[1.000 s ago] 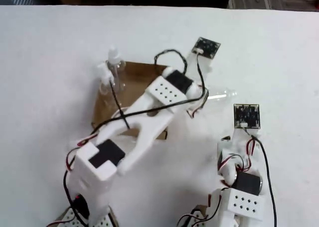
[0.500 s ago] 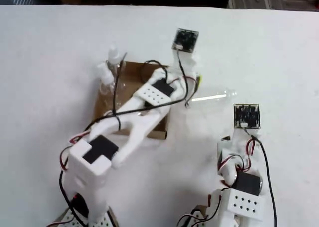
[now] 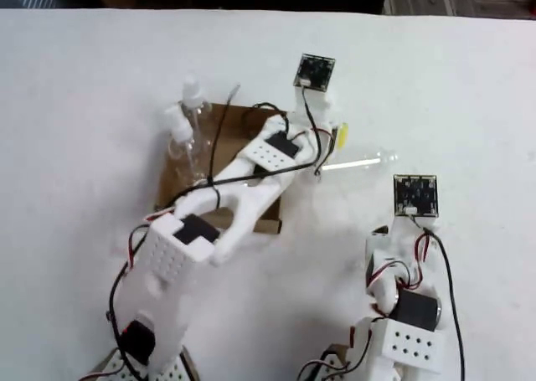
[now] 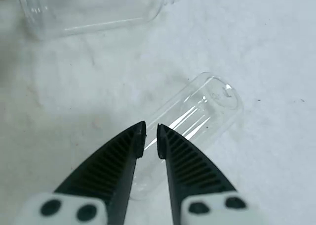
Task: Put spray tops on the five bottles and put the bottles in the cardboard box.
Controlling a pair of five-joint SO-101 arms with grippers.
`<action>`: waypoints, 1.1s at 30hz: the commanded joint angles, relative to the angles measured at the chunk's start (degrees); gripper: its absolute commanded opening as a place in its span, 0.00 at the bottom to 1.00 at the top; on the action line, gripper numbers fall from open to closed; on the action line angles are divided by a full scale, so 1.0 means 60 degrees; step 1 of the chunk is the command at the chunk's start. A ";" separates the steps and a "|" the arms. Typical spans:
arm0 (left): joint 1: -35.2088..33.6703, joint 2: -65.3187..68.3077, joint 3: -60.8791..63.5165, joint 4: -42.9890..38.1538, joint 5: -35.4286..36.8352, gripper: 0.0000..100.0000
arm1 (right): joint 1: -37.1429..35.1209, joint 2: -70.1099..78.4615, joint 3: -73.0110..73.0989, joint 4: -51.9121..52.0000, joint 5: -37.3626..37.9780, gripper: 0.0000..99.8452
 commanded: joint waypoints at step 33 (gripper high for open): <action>-0.0286 0.0139 -0.0908 0.4410 0.2623 0.28 | -0.0066 0.0095 -0.0073 0.0051 0.0088 0.02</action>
